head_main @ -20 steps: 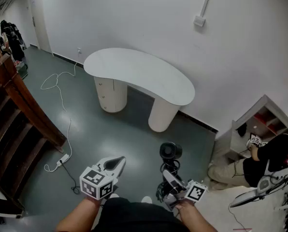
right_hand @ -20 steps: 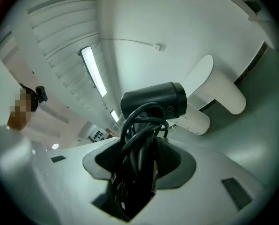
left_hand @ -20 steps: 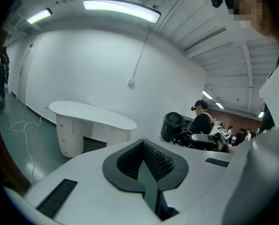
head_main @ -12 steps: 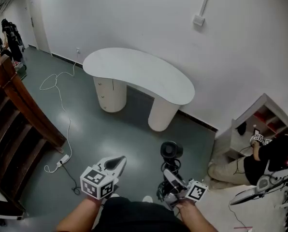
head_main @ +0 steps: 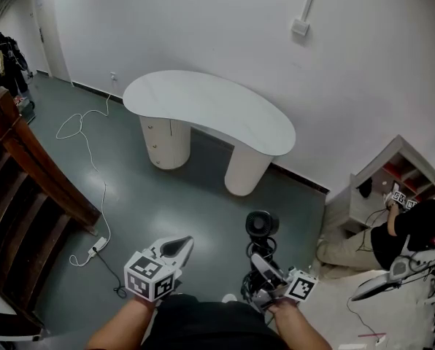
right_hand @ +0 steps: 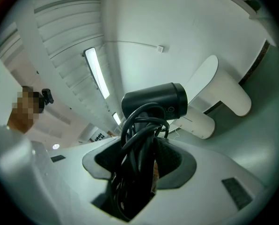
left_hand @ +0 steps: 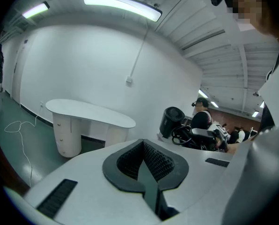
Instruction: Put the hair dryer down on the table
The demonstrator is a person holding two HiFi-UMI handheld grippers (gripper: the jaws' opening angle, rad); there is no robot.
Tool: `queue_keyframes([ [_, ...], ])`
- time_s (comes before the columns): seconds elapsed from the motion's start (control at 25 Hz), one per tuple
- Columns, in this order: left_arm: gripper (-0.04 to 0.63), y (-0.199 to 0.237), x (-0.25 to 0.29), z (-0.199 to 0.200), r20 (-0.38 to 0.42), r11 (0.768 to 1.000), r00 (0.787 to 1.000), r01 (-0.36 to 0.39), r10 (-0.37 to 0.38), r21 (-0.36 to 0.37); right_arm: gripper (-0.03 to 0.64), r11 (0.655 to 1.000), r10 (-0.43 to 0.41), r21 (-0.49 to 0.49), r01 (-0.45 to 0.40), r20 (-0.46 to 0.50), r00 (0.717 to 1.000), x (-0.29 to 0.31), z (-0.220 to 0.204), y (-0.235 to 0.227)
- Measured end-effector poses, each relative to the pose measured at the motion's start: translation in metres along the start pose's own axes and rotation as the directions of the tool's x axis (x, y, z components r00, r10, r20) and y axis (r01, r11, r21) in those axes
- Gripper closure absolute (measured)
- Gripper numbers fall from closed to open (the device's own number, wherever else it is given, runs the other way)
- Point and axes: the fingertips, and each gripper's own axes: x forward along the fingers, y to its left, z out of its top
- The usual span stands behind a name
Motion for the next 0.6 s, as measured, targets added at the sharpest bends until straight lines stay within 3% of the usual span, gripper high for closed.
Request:
queue_keyframes([
  [0.4,0.584,0.054,-0.029,-0.014,-0.048,0.999,0.998,0.045,-0.045,0.006,0.411,0.998,-0.056,0.033,0.053,0.081,0.995,0.032,-0.033,0.003],
  [0.6,0.584,0.074,-0.034,-0.021,-0.055,0.999,0.997,0.046,-0.047,-0.027,0.411,0.995,-0.085,0.051,0.083,0.058,0.995,0.045,-0.044,-0.001],
])
